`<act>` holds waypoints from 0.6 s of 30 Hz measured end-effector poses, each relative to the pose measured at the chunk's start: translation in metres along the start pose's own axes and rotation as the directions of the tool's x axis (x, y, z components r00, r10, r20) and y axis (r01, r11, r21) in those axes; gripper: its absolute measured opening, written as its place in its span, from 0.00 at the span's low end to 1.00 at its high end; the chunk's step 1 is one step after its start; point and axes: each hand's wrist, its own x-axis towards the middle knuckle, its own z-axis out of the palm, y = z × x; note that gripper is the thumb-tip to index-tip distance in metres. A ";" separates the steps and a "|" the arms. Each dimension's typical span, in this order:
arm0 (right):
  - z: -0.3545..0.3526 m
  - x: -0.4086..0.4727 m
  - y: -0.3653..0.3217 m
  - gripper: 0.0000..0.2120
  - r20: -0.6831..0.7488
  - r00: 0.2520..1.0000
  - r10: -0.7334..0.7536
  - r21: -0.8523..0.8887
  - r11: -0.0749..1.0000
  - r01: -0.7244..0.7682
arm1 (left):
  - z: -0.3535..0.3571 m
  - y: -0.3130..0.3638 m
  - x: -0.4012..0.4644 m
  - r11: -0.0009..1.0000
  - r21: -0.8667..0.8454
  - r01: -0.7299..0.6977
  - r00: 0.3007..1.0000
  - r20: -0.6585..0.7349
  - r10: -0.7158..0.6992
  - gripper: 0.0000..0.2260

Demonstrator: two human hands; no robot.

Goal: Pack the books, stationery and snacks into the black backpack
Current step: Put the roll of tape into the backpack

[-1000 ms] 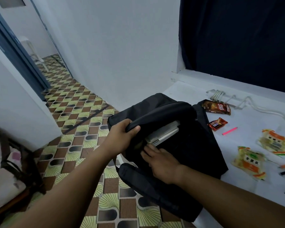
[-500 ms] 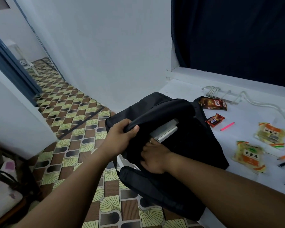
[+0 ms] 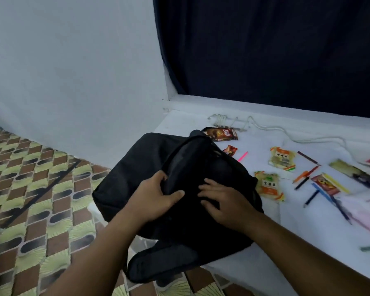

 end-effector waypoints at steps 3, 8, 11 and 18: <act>-0.016 -0.018 0.006 0.14 -0.079 0.989 0.121 -0.024 0.992 -0.123 | 0.007 0.019 0.007 0.947 0.285 -0.147 0.988 0.081 0.129 0.25; -0.031 -0.069 0.005 0.12 -0.207 0.936 0.286 -0.028 0.954 -0.298 | 0.043 0.035 0.009 0.888 0.272 -0.370 0.926 0.181 0.330 0.20; -0.039 -0.103 0.003 0.12 -0.279 0.888 0.366 0.016 0.926 -0.377 | 0.075 0.043 0.007 0.855 0.072 -0.513 0.854 0.140 0.501 0.11; -0.052 -0.177 0.000 0.13 -0.369 0.772 0.518 0.032 0.837 -0.546 | 0.140 0.060 0.004 0.856 -0.146 -0.497 0.866 -0.022 0.499 0.13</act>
